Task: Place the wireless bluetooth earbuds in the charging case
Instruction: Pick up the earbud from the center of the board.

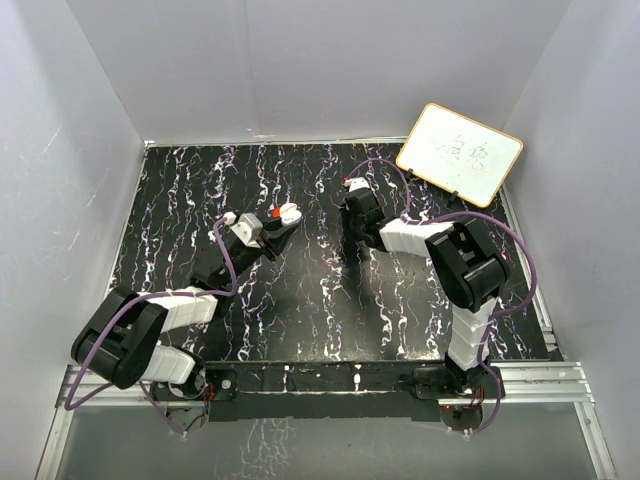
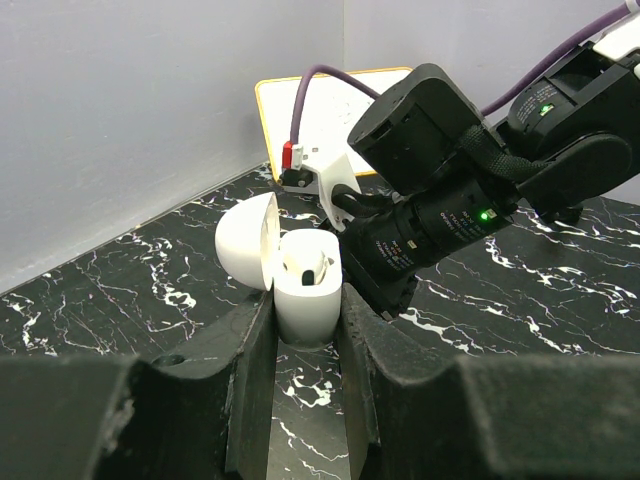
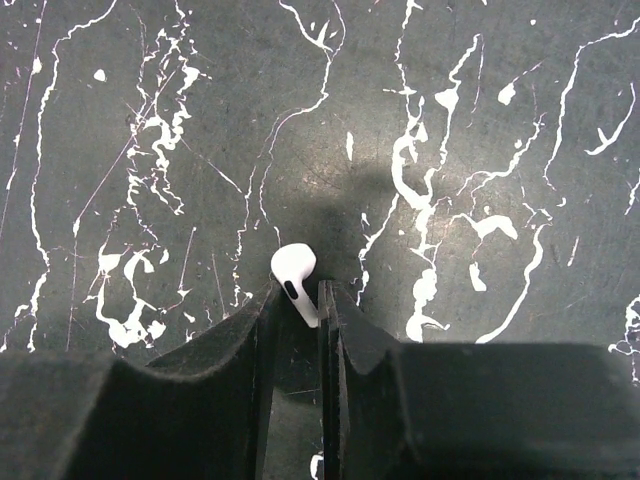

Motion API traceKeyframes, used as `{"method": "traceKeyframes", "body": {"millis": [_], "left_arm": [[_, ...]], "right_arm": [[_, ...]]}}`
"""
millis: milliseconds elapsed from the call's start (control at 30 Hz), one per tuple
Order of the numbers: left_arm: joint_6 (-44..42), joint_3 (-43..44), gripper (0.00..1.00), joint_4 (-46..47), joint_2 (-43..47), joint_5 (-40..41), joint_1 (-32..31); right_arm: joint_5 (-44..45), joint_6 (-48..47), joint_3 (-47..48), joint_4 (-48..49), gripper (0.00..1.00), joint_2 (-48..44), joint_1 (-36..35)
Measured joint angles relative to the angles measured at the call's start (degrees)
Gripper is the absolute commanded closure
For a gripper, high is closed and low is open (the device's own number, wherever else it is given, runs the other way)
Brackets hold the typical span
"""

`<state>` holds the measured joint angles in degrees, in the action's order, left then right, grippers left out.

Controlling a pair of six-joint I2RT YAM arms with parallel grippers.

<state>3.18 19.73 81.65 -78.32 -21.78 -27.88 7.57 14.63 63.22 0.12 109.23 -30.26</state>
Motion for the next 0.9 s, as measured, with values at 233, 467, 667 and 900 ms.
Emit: {"method": "traceKeyframes", "body": {"millis": [233,467,667,900], "left_arm": [[0.0,0.0,1.0,0.0,0.0,0.0,0.0],[0.0,0.0,1.0,0.0,0.0,0.0,0.0],[-0.1,0.0,1.0,0.0,0.0,0.0,0.0],[-0.2,0.0,1.0,0.0,0.0,0.0,0.0]], "right_arm": [[0.3,-1.0,0.6,-0.2,0.8,0.0,0.0],[0.3,-1.5,1.7,-0.4,0.8,0.0,0.0],[0.4,-1.8,2.1,-0.4,0.8,0.5,0.0],[0.4,-2.1,2.1,-1.7,0.83,1.0,0.0]]}}
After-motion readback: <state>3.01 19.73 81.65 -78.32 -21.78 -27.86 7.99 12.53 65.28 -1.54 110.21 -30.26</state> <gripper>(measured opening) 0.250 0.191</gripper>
